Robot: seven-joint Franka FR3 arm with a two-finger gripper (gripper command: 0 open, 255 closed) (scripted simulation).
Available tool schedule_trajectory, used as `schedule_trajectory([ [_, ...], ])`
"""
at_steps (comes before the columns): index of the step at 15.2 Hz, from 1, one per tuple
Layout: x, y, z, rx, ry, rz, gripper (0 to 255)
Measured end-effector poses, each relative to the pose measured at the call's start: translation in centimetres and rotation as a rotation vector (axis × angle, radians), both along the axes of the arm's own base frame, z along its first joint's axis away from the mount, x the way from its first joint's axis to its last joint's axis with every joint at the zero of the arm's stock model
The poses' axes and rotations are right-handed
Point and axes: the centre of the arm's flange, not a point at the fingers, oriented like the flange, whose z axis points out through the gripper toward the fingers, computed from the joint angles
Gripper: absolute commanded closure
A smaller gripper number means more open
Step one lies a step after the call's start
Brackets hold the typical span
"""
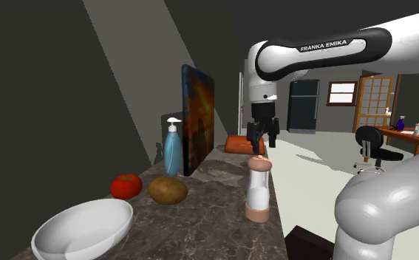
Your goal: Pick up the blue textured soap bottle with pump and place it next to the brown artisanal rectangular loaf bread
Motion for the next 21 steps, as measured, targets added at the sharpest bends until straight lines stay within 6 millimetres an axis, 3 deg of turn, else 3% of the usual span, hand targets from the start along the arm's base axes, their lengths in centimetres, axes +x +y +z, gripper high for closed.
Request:
schedule_trajectory([
  [3,0.8,1.2,-0.2,-0.003,-0.018,-0.029,0],
  [9,5.6,5.8,-1.2,-0.018,-0.106,-0.176,0],
  [21,17.3,13.0,-1.7,-0.046,-0.292,-0.483,0],
])
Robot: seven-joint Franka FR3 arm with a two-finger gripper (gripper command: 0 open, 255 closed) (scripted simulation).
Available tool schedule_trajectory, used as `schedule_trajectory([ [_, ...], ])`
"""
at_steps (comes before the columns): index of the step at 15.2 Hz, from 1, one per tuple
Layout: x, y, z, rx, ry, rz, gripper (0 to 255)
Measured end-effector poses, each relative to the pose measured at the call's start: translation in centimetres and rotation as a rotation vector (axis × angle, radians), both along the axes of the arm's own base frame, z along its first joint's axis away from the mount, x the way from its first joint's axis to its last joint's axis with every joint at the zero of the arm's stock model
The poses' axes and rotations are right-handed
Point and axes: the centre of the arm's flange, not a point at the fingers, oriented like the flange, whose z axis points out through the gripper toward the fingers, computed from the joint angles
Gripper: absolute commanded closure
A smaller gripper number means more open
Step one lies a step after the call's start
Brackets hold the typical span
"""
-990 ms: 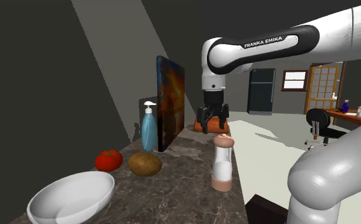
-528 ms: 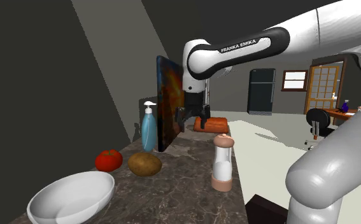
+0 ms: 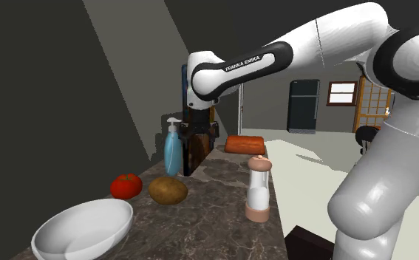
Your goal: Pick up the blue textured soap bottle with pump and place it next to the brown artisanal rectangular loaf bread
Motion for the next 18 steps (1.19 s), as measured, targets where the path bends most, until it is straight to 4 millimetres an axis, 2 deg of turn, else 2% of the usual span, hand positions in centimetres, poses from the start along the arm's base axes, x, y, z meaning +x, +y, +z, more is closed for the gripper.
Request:
schedule_trajectory([
  [2,2.3,0.6,-0.1,-0.004,-0.031,-0.051,0],
  [5,5.4,1.9,0.5,-0.011,-0.076,-0.127,0],
  [12,13.5,3.8,1.9,-0.023,-0.184,-0.305,0],
  [14,14.4,4.0,1.8,-0.022,-0.198,-0.322,0],
  [18,15.2,4.4,0.7,-0.014,-0.211,-0.319,0],
])
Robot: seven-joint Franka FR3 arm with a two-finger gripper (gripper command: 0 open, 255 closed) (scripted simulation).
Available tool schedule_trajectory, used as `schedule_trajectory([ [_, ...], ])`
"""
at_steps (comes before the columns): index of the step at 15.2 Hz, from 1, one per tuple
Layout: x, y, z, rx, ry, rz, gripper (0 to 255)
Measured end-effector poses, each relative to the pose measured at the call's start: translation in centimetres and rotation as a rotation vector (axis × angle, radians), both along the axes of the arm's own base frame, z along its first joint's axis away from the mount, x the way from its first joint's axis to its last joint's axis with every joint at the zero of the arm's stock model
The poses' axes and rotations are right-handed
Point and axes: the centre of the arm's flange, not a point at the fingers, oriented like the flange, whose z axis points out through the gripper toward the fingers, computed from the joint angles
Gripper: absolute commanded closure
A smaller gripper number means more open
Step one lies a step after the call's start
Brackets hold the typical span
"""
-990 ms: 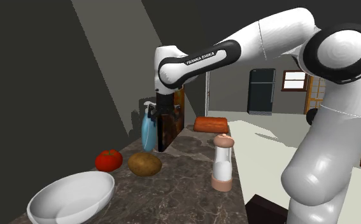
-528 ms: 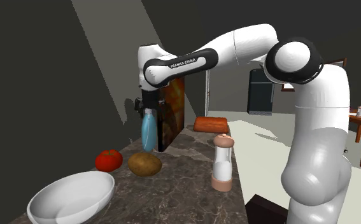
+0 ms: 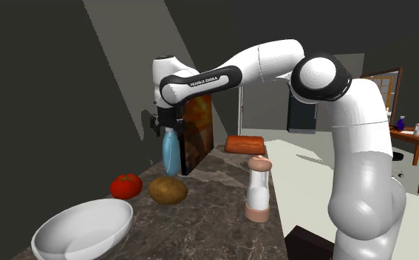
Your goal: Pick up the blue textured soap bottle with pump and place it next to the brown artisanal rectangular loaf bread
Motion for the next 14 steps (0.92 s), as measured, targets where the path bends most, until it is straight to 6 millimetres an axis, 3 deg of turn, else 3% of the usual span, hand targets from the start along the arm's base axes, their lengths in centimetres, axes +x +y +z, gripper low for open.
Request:
schedule_trajectory([
  [3,0.2,-0.4,-1.7,-0.001,0.001,-0.003,0],
  [9,0.7,-0.5,-2.0,-0.002,0.002,-0.003,0],
  [10,0.7,-0.5,-2.0,-0.002,0.003,-0.004,255],
  [14,1.1,-0.7,-1.5,-0.003,-0.01,-0.009,255],
])
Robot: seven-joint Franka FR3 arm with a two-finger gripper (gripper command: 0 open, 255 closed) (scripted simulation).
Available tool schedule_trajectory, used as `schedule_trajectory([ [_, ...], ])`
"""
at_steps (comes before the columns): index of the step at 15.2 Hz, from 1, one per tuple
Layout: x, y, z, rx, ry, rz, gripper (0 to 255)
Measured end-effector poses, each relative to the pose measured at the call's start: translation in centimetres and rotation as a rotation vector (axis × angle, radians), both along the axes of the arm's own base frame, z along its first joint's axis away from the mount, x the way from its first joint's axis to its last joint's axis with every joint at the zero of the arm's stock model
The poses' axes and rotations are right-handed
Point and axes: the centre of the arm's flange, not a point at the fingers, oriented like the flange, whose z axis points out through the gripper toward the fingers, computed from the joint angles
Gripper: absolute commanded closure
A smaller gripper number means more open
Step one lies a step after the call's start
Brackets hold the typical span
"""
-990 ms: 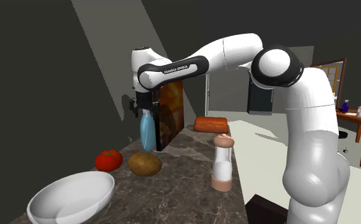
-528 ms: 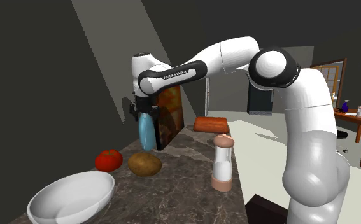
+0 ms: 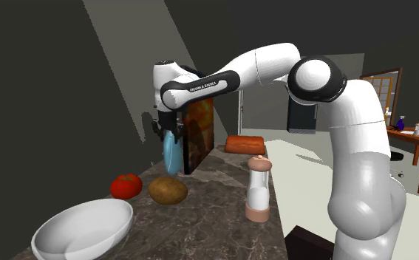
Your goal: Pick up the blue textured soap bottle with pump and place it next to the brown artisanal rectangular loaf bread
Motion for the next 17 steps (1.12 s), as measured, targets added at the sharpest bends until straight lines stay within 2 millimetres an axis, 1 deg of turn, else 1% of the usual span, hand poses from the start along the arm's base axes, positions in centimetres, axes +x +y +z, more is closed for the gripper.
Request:
schedule_trajectory([
  [5,0.0,0.0,0.0,-0.004,0.004,-0.005,255],
  [9,-0.1,-0.8,0.4,-0.005,0.015,-0.009,255],
  [12,-0.1,-1.0,1.6,-0.006,0.02,-0.011,255],
  [17,-0.2,-0.9,4.4,-0.006,0.02,-0.011,255],
])
